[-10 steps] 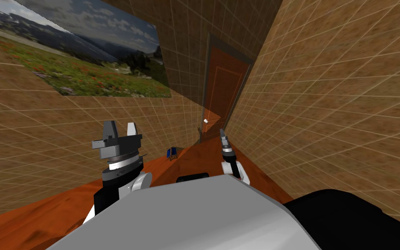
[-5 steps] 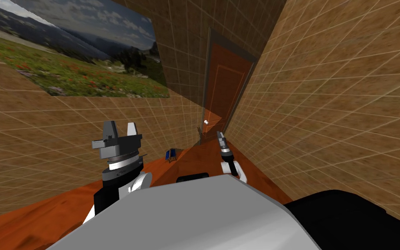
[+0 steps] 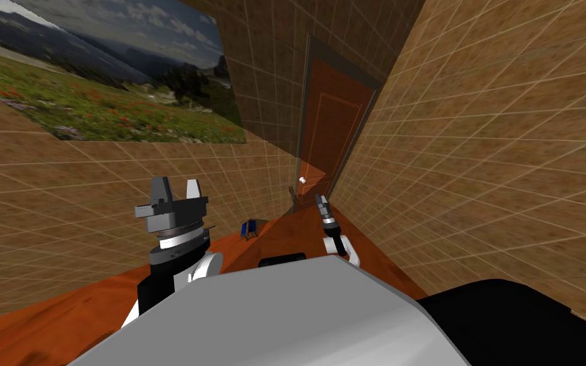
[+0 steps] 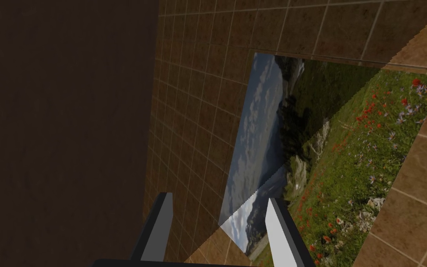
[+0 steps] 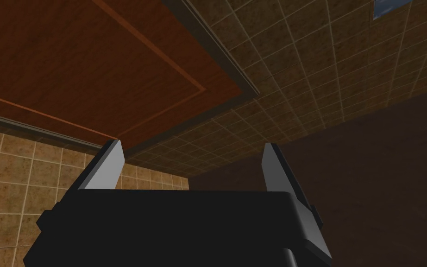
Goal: Pull the door open
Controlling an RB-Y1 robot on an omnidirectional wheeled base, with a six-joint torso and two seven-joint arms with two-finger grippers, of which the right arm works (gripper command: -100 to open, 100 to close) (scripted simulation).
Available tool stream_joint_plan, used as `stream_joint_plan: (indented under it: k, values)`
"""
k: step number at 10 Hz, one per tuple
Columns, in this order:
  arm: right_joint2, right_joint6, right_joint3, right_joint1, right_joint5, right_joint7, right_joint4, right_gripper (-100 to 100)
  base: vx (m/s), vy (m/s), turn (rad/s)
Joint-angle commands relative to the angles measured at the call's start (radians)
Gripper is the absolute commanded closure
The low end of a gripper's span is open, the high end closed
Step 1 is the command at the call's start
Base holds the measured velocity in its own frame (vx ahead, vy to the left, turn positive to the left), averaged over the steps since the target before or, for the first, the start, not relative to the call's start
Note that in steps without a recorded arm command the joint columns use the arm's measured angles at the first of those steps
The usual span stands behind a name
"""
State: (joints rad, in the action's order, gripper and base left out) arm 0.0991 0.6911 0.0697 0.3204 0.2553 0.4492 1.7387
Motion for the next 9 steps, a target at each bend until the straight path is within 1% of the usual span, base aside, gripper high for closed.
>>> stream_joint_plan:
  k: [1, 3, 5, 6, 7, 9]
  values:
    - [0.002, 0.01, 0.004, -0.013, 0.003, 0.015, -0.033, -100, 0.055, -0.026, 0.014]
    - [0.008, 0.024, 0.012, -0.035, 0.017, 0.051, -0.094, -100, 0.069, -0.019, 0.023]
    - [0.014, 0.038, 0.021, -0.057, 0.03, 0.088, -0.154, -100, 0.096, -0.049, 0.027]
    - [0.017, 0.045, 0.025, -0.067, 0.037, 0.107, -0.181, -100, 0.095, -0.06, 0.026]
    - [0.017, 0.045, 0.025, -0.067, 0.037, 0.107, -0.187, -100, 0.064, -0.032, 0.014]
    - [0.023, 0.059, 0.033, -0.089, 0.05, 0.144, -0.249, -100, 0.069, -0.013, 0.022]
